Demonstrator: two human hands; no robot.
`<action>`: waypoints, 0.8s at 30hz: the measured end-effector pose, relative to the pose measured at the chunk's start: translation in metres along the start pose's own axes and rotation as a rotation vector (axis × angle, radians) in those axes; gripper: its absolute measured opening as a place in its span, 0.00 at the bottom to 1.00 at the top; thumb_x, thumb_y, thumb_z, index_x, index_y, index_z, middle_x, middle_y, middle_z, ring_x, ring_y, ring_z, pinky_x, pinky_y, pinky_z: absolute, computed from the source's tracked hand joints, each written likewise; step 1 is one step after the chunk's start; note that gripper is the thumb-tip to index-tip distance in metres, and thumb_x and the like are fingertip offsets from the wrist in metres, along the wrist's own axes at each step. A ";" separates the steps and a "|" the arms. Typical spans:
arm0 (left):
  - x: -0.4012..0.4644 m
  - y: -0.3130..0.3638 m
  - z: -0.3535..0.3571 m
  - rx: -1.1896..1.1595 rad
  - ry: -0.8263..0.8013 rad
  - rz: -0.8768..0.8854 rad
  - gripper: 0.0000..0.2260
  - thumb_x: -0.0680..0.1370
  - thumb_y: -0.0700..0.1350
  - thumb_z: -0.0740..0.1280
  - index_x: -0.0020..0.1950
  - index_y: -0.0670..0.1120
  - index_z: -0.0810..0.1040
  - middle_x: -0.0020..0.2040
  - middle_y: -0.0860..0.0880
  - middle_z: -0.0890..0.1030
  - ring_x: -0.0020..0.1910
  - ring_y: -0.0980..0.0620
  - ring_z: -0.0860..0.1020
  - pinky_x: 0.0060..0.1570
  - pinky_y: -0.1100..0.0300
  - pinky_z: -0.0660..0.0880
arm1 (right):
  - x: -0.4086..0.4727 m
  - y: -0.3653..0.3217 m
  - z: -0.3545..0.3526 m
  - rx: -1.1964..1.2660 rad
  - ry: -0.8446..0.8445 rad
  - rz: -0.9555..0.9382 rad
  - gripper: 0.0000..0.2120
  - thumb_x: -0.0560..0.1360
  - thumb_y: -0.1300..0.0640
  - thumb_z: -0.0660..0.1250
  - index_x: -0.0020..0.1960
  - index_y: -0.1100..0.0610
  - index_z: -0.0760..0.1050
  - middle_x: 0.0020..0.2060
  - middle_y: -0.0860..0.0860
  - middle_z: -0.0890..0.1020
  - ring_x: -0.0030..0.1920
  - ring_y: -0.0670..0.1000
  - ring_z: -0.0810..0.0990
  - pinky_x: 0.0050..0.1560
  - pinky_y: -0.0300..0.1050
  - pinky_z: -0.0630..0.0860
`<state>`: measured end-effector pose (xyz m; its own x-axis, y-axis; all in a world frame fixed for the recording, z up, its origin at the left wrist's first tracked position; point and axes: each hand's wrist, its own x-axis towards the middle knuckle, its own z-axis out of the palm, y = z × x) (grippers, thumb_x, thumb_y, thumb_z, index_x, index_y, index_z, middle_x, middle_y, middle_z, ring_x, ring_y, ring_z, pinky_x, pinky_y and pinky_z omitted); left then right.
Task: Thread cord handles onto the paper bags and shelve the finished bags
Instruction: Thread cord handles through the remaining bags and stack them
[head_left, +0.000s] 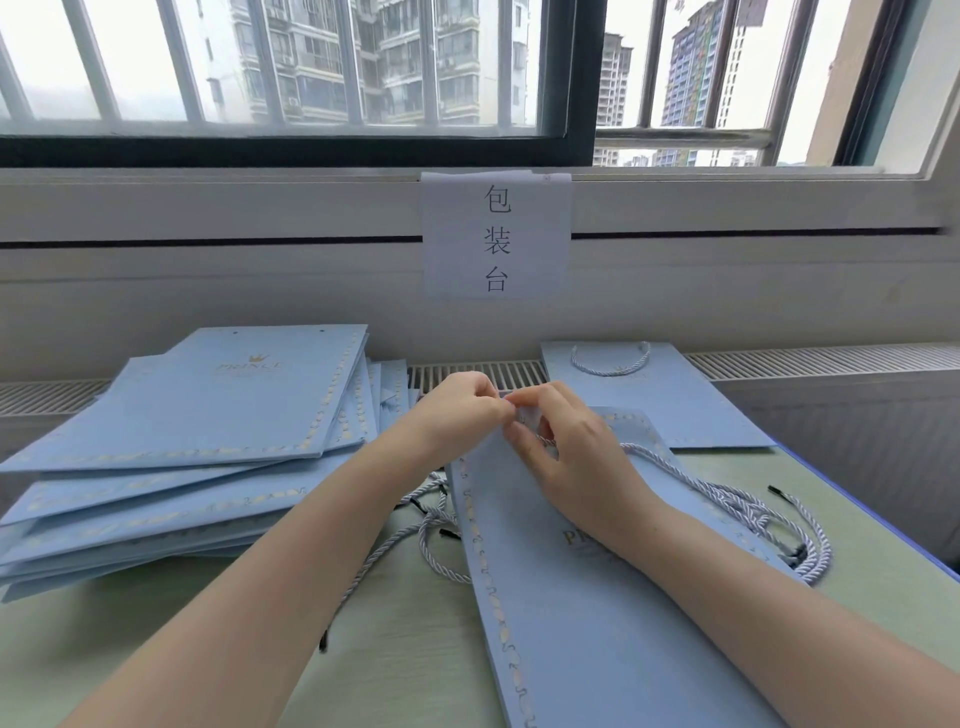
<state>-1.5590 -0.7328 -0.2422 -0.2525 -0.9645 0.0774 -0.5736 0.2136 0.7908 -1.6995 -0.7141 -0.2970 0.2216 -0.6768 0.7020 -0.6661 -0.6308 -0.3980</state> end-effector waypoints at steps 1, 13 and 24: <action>0.000 -0.001 0.000 0.003 -0.003 0.010 0.12 0.78 0.45 0.64 0.36 0.45 0.68 0.32 0.51 0.66 0.30 0.55 0.64 0.31 0.61 0.59 | 0.000 -0.001 -0.001 0.018 0.015 0.009 0.13 0.78 0.54 0.58 0.57 0.59 0.75 0.46 0.44 0.73 0.44 0.30 0.69 0.44 0.24 0.64; -0.002 -0.004 0.005 -0.087 0.155 0.081 0.22 0.80 0.51 0.61 0.29 0.45 0.62 0.24 0.52 0.58 0.26 0.52 0.57 0.30 0.59 0.53 | -0.001 -0.002 -0.004 0.039 0.085 0.013 0.09 0.79 0.63 0.58 0.55 0.61 0.75 0.41 0.34 0.68 0.42 0.28 0.69 0.45 0.22 0.63; -0.003 -0.006 0.013 0.064 0.238 0.057 0.21 0.82 0.44 0.58 0.30 0.46 0.57 0.28 0.50 0.60 0.27 0.53 0.58 0.28 0.60 0.54 | -0.001 0.002 -0.007 -0.070 0.006 0.027 0.03 0.76 0.58 0.67 0.44 0.58 0.75 0.41 0.47 0.72 0.37 0.45 0.69 0.40 0.34 0.64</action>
<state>-1.5644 -0.7297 -0.2550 -0.0992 -0.9584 0.2675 -0.6142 0.2705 0.7413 -1.7063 -0.7122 -0.2944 0.1988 -0.6906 0.6954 -0.7200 -0.5843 -0.3744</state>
